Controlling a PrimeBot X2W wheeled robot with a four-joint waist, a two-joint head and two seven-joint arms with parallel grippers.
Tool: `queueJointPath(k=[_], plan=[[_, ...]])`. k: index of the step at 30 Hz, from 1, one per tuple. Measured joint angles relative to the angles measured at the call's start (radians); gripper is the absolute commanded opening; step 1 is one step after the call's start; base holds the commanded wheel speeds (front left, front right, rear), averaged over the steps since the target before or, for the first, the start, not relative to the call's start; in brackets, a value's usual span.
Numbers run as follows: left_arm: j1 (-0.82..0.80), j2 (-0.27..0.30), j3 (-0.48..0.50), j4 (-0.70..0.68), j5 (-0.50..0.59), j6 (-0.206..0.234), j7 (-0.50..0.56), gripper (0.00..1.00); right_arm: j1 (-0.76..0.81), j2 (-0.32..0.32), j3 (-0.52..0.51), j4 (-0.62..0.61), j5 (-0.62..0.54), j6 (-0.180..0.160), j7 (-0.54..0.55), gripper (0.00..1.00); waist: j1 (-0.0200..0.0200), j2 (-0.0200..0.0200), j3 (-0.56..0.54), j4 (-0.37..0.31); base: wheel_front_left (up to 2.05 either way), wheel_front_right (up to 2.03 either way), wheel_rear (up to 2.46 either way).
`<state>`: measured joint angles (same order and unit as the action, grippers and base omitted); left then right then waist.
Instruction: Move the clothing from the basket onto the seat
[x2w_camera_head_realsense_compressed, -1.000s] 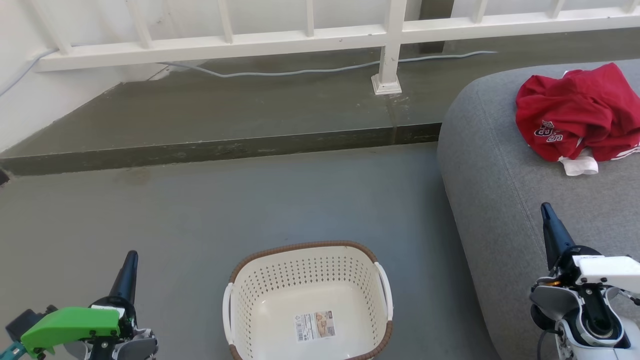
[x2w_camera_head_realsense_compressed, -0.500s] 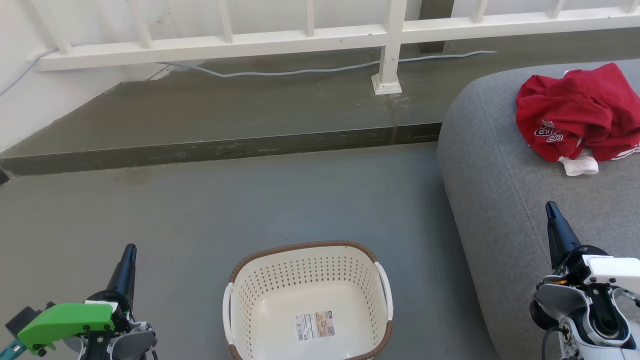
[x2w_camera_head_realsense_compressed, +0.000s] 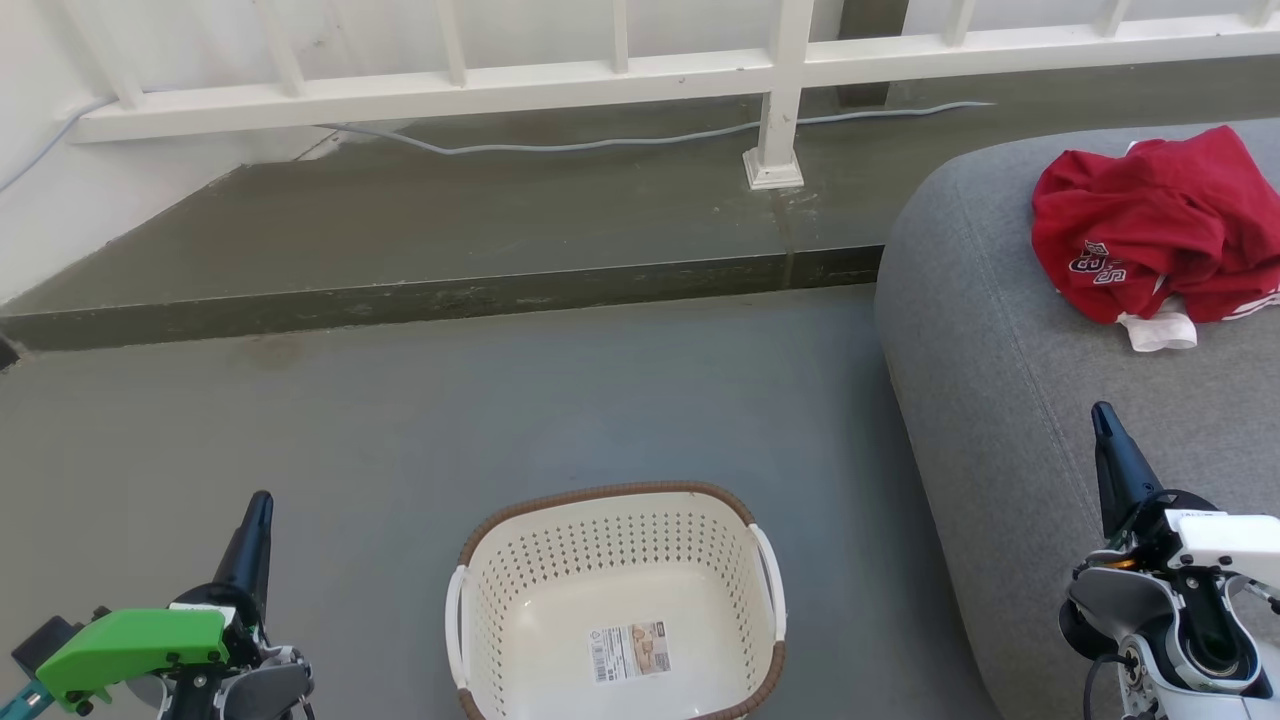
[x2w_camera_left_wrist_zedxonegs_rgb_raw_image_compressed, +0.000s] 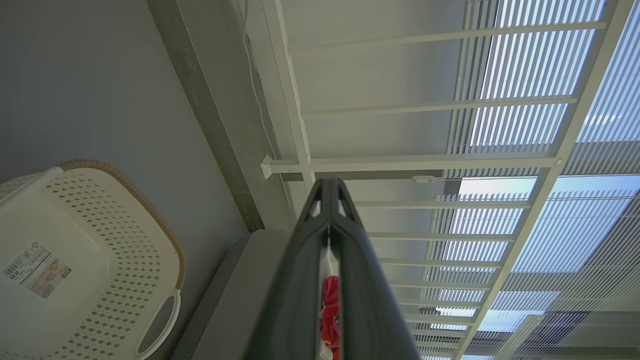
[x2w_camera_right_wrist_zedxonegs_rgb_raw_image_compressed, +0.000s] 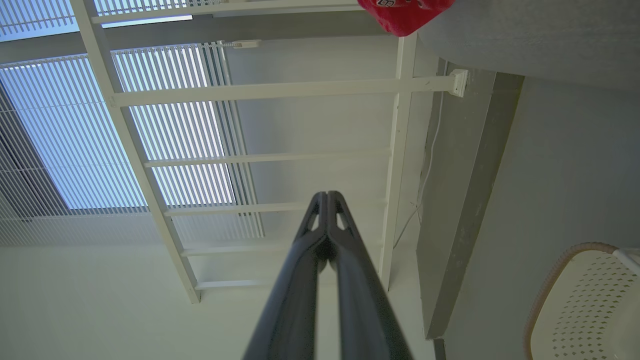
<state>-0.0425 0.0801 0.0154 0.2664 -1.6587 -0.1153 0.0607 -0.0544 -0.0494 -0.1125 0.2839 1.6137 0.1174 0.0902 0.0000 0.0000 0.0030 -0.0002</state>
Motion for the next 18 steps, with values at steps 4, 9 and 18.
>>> queueJointPath(k=[4,9,18], plan=[[0.0,0.0,0.0,0.002,0.0,0.0,0.0,0.0,0.0,0.0,0.0,0.0,0.0,0.001,0.0,0.0,0.0,0.0,0.0,0.0,0.0,0.0,0.0],[0.0,0.0,0.001,0.006,0.0,0.0,0.0,0.0,0.0,0.0,-0.001,0.0,0.0,0.001,0.0,0.0,0.0,0.0,0.0,0.0,0.0,0.0,0.0],[-0.001,0.0,0.002,0.008,0.0,0.0,0.0,0.0,0.0,0.0,-0.002,-0.001,0.0,0.002,0.0,0.0,0.0,0.0,0.0,0.0,0.0,0.0,0.0]])
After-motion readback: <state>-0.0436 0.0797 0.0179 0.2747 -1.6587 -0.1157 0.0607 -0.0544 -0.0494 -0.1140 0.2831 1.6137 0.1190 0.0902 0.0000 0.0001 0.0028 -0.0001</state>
